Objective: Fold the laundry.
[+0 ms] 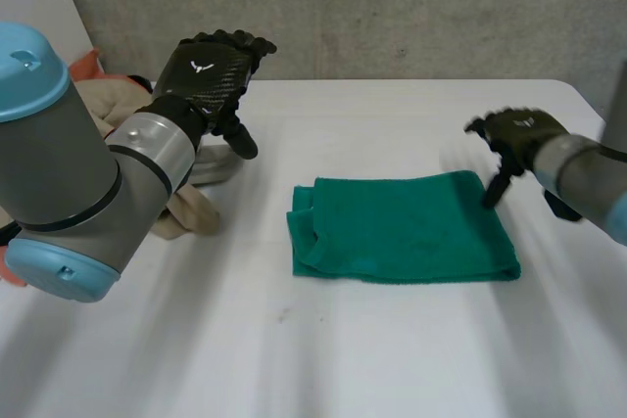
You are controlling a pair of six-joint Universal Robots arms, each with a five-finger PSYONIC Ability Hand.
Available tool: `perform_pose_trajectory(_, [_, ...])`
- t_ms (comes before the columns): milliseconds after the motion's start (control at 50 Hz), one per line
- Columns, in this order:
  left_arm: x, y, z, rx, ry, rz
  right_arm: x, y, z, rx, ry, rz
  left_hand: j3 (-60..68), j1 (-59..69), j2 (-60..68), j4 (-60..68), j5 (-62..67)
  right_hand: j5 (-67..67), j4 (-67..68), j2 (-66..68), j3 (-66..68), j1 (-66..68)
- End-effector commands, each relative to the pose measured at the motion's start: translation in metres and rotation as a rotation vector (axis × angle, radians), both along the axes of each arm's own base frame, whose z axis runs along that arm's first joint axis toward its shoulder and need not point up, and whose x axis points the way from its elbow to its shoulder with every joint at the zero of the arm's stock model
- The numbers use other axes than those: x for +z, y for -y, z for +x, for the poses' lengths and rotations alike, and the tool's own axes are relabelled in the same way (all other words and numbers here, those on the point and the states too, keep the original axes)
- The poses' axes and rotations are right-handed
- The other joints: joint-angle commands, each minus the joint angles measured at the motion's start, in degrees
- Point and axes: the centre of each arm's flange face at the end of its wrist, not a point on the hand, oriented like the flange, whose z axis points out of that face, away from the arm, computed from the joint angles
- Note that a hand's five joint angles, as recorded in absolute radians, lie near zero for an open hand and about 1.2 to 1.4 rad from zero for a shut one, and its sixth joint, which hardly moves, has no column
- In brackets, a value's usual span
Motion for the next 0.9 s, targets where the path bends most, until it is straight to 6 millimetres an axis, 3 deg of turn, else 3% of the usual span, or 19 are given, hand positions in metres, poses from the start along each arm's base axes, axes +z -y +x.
perform_pose_trajectory(20, [-0.004,0.002,-0.003,-0.003,0.006,0.007,-0.031,-0.025,-0.034,0.043,0.026,0.111,-1.8,-0.8,-1.6,-1.5,-2.8,6.1,6.8,7.0,6.9,6.6])
perform_pose_trajectory(180, [-0.012,0.007,-0.003,0.002,0.012,0.022,-0.063,-0.033,-0.053,0.037,0.044,0.027,-1.8,-0.8,-1.6,-1.5,-2.8,8.6,9.3,9.5,9.4,9.1])
perform_pose_trajectory(380, [-0.015,0.007,-0.003,0.002,0.017,0.031,-0.083,-0.031,-0.054,0.028,0.043,0.037,-1.8,-0.8,-1.6,-1.5,-2.8,12.6,13.3,13.5,13.5,13.2])
perform_pose_trajectory(480, [-0.015,0.008,-0.002,0.008,0.017,0.031,-0.094,-0.031,-0.055,0.026,0.037,0.068,-1.8,-0.8,-1.6,-1.5,-2.8,24.5,25.2,25.4,25.4,25.1])
perform_pose_trajectory(560, [-0.014,0.008,-0.001,0.01,0.017,0.031,-0.093,-0.032,-0.058,0.013,0.05,0.086,-1.8,-0.8,-1.6,-1.5,-2.8,66.7,67.4,67.7,67.6,67.3])
perform_pose_trajectory(620, [-0.014,0.008,-0.001,0.01,0.016,0.03,-0.083,-0.031,-0.066,-0.017,0.068,0.073,-1.8,-0.8,-1.6,-1.5,-2.8,66.8,67.5,67.7,67.7,67.4])
perform_pose_trajectory(800, [-0.007,0.007,0.002,0.013,0.007,0.017,-0.064,-0.011,-0.127,-0.153,0.017,0.028,-1.8,-0.8,-1.6,-1.5,-2.8,66.8,67.5,67.7,67.7,67.4])
perform_pose_trajectory(860, [-0.006,0.006,0.002,0.013,0.005,0.013,-0.059,-0.008,-0.128,-0.133,-0.037,0.011,-1.8,-0.8,-1.6,-1.5,-2.8,66.8,67.5,67.7,67.7,67.4])
perform_pose_trajectory(900, [-0.005,0.006,0.001,0.011,0.004,0.01,-0.055,-0.01,-0.118,-0.082,-0.086,-0.003,-1.8,-0.8,-1.6,-1.5,-2.8,66.8,67.5,67.7,67.7,67.4])
